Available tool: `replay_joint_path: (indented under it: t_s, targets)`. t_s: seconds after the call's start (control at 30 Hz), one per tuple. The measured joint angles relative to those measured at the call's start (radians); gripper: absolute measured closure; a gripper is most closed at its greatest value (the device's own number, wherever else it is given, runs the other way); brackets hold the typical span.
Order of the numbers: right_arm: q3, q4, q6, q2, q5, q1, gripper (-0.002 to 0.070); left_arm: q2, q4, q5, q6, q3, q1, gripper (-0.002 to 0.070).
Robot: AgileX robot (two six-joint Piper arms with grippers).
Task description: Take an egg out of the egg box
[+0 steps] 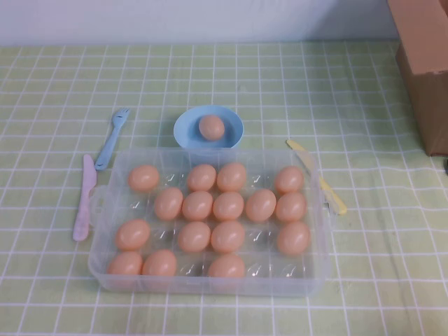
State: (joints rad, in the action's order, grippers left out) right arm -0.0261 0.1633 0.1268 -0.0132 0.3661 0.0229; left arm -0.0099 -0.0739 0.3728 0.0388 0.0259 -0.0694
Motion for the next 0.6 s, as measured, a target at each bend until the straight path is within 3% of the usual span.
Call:
replay_joint_path:
  t_s: [0.6]
  targets:
    - [0.0,0.024,0.0,0.0,-0.003,0.0,0.0694,0.0,0.0,0.0,0.0,0.0,0.0,0.068]
